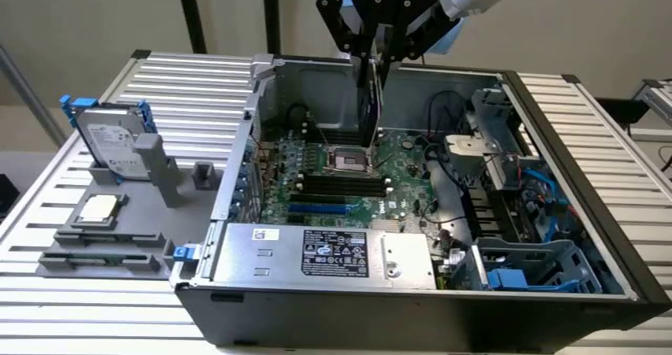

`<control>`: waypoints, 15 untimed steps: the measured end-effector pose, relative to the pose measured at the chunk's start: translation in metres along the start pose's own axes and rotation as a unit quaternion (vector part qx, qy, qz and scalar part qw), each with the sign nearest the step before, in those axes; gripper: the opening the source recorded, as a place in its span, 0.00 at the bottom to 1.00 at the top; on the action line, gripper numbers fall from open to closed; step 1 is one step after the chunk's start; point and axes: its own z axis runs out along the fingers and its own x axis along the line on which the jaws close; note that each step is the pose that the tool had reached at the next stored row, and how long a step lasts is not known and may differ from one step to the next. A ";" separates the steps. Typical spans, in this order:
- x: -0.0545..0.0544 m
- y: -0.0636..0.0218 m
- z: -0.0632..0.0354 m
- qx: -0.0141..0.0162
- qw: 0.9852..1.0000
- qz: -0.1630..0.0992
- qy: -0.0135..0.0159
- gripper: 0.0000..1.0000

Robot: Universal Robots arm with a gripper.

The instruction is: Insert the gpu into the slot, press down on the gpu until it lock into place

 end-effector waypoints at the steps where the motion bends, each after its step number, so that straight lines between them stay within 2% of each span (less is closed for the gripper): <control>1: 0.000 0.0000 0.0000 0.000 1.000 0.000 0.000 0.26; 5: 0.000 0.0003 -0.0001 0.000 1.000 -0.003 0.000 0.26; 9: 0.000 0.0003 0.0003 0.002 0.999 -0.038 0.003 0.26; 12: 0.000 0.0003 0.0006 0.003 0.998 -0.066 0.005 0.26; 15: 0.000 0.0003 0.0010 0.004 0.996 -0.093 0.007 0.26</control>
